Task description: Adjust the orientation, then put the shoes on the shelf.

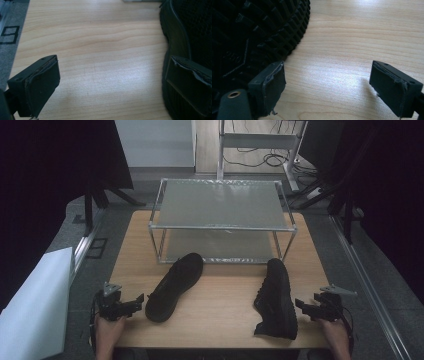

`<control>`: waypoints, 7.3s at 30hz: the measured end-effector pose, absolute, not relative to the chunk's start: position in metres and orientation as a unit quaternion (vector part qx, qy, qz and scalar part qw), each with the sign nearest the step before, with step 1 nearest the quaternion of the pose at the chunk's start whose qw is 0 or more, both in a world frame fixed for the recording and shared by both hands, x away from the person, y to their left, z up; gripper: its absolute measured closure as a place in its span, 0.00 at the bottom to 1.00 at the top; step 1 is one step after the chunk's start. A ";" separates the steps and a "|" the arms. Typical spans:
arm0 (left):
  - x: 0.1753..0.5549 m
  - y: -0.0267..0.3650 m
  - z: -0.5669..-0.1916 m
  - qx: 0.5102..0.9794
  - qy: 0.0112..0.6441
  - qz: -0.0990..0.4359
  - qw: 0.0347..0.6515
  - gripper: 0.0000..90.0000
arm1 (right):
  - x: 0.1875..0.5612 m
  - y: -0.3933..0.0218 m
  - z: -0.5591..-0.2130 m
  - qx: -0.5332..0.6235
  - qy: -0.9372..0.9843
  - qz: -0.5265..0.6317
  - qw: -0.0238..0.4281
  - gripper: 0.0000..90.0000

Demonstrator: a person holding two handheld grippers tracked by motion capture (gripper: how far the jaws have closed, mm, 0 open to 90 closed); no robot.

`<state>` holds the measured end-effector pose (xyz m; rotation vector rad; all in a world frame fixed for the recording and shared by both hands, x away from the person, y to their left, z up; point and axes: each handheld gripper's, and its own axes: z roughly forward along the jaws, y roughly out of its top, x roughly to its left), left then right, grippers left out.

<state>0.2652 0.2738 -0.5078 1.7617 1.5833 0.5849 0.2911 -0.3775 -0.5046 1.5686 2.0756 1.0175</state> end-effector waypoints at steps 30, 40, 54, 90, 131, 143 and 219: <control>0.289 0.227 -0.509 0.765 0.531 0.198 0.307 0.03 | 0.292 -0.375 -0.505 0.550 0.734 0.360 0.171 0.15; 0.276 0.199 -0.507 0.786 0.503 0.189 0.306 0.02 | 0.292 -0.376 -0.505 0.550 0.733 0.363 0.171 0.15; 0.271 0.173 -0.508 0.802 0.475 0.180 0.314 0.00 | 0.292 -0.375 -0.505 0.548 0.734 0.363 0.169 0.15; 0.274 0.206 -0.513 0.766 0.535 0.189 0.301 0.00 | 0.286 -0.345 -0.436 0.501 0.750 0.381 0.203 0.00; 0.277 0.203 -0.516 0.769 0.540 0.165 0.301 0.00 | 0.290 -0.433 -0.489 0.619 0.683 0.337 0.194 0.12; 0.274 0.201 -0.505 0.754 0.545 0.171 0.324 0.00 | 0.279 -0.429 -0.471 0.586 0.689 0.373 0.207 0.05; 0.311 0.170 -0.481 0.741 0.561 0.134 0.344 0.86 | 0.292 -0.374 -0.479 0.567 0.720 0.315 0.247 0.84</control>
